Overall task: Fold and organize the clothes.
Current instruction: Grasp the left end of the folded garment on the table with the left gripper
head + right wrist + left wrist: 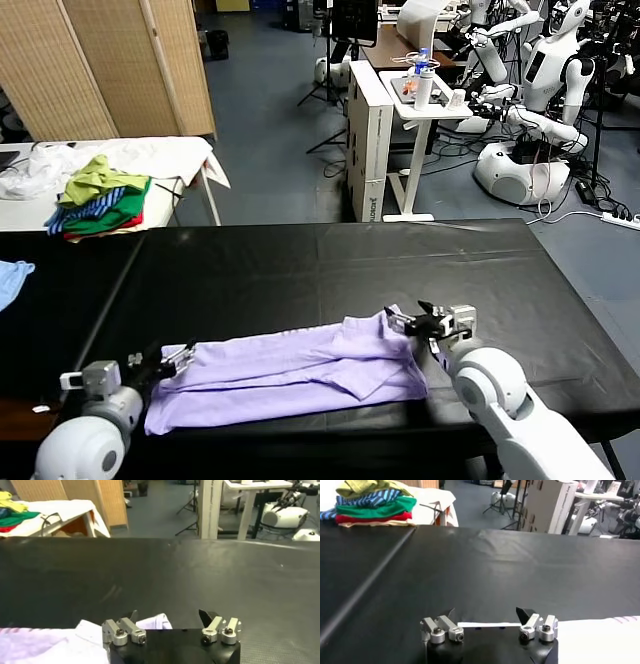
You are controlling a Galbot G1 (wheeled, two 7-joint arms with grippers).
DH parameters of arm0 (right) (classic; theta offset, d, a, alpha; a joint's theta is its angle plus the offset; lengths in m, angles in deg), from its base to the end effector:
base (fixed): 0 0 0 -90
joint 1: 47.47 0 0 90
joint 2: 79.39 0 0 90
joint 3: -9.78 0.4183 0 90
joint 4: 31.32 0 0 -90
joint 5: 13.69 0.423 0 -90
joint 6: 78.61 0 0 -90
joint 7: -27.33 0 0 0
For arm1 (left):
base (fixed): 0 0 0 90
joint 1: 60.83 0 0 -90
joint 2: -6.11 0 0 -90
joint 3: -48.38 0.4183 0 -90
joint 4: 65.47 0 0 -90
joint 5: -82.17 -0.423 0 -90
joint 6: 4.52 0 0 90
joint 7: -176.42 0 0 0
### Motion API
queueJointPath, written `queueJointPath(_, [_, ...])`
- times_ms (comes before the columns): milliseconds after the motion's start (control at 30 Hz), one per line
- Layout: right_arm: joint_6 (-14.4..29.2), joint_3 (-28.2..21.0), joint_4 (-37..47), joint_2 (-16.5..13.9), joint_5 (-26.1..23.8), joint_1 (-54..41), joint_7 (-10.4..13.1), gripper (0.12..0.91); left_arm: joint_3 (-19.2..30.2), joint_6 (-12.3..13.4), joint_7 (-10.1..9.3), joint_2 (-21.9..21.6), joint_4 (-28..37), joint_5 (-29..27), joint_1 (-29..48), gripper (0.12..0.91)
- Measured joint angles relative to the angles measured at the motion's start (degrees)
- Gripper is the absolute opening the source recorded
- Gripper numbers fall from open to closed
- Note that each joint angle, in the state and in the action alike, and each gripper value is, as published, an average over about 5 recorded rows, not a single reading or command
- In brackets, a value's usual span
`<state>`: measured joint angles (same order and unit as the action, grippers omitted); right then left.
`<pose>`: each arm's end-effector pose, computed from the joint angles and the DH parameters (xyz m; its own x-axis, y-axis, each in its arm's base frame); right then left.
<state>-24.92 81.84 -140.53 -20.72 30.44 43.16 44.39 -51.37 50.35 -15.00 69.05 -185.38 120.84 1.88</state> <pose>0.3767 -0.0400 -0.3066 -0.8210 -0.2255 0.5246 -0.2045 0.9739 0.0985 0.2494 0.1496 -0.3047 -0.8421 -0.0142 0.5391 -0.0622 0.9955 -0.0710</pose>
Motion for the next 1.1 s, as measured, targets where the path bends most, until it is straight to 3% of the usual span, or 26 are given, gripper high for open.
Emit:
queueJointPath(200, [0.00,0.02,0.60,0.65,-0.31,-0.02,-0.12,0.783,-0.07,0.23,0.11,0.45,1.62,0.12,0.27,0.864])
queueJointPath(333, [0.02,0.05,0.89,0.87,-0.55,0.03,-0.36,0.733,-0.13,0.41,0.13,0.83,2.43,0.34,0.39,0.766])
queueJointPath(433, [0.06,0.05,1.13,1.17,-1.00,0.13,-0.71,0.632,-0.15,0.58,0.14,1.15,2.60,0.34,0.32,0.634])
queueJointPath(600, [0.38,0.13,1.18,1.77,-2.09,0.43,-0.94,0.327,-0.08,0.73,0.20,1.43,2.61,0.07,0.23,0.318])
queueJointPath(700, [1.02,0.47,0.97,2.21,-3.30,0.89,-0.76,0.195,0.16,0.85,0.33,1.58,2.70,-0.51,0.35,0.180])
queueJointPath(800, [1.68,1.10,0.48,2.83,-4.93,1.66,-0.16,0.158,0.57,1.19,0.81,1.72,3.06,-1.77,0.74,0.153])
queueJointPath(1100, [1.81,2.55,-1.34,4.66,-6.86,4.67,0.82,0.152,2.82,2.03,1.54,0.95,5.09,-3.82,3.60,0.149])
